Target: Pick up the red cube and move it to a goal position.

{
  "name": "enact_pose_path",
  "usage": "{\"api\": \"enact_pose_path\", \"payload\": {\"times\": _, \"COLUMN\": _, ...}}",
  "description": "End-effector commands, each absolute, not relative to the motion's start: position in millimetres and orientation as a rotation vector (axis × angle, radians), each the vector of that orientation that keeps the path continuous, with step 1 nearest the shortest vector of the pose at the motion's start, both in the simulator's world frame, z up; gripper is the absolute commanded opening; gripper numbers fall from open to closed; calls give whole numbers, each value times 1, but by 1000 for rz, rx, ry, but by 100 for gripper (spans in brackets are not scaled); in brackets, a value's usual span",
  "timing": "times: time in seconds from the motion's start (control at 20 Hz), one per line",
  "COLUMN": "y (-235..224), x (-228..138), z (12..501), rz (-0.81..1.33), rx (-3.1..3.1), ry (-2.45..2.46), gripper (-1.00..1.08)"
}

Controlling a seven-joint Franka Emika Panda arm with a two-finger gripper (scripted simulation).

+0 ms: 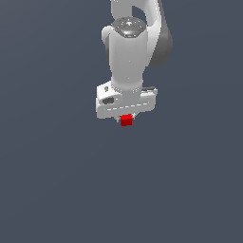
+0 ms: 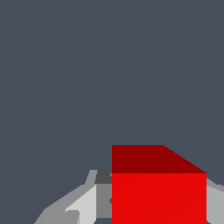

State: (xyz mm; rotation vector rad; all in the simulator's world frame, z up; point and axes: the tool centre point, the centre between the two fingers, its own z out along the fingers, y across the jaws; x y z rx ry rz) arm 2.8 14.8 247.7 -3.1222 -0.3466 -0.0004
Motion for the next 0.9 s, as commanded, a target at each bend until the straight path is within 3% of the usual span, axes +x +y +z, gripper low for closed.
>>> {"api": "enact_pose_path", "payload": {"times": 0.0, "y": 11, "x": 1, "z": 278, "rz": 0, "rx": -3122, "ry": -347, "gripper": -100}}
{"api": "enact_pose_path", "payload": {"times": 0.85, "y": -8, "x": -5, "z": 453, "rz": 0, "rx": -3122, "ry": -347, "gripper": -100}}
